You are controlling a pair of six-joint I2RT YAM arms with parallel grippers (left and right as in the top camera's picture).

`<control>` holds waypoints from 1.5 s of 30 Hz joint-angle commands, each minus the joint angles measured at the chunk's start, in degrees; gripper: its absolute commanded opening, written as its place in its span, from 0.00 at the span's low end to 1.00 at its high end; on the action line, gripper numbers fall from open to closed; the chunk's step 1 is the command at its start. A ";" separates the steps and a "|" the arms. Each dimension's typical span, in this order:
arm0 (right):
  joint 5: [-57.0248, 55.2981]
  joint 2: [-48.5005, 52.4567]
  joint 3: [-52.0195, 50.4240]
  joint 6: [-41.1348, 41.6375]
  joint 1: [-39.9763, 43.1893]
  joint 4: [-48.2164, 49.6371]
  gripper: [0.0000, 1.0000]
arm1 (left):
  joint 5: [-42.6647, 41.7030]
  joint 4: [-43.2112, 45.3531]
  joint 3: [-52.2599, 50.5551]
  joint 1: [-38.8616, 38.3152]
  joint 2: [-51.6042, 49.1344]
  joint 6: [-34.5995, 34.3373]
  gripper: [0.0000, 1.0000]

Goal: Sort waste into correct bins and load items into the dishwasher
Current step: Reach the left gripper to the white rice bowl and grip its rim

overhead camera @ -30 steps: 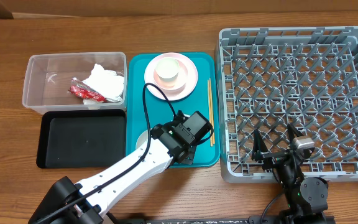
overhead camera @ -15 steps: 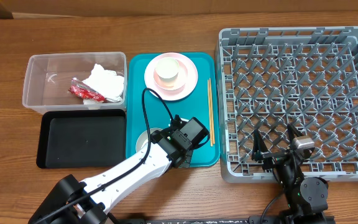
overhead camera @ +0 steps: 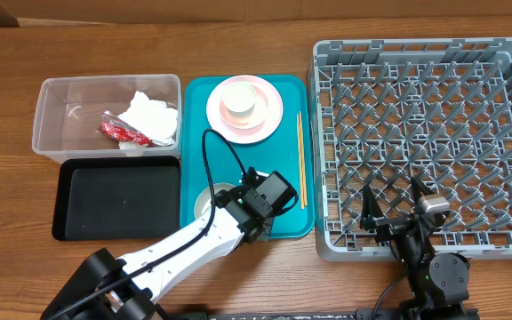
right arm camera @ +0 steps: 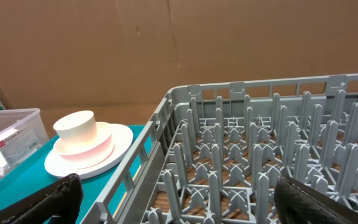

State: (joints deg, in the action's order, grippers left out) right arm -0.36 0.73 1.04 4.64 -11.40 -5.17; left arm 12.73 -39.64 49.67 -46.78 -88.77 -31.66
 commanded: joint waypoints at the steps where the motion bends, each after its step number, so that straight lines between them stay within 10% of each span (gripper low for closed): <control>1: -0.13 -0.50 -0.59 -0.20 -0.15 0.37 1.00 | 1.38 0.57 -0.94 -0.07 0.00 -1.42 0.22; 45: -0.13 -0.50 -0.59 -0.17 -0.15 0.37 1.00 | 1.20 0.68 -1.07 -0.07 -0.04 -1.73 0.04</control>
State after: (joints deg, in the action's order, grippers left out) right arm -0.38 0.73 1.04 4.64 -11.38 -5.17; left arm 13.96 -38.94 48.97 -46.78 -88.77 -32.91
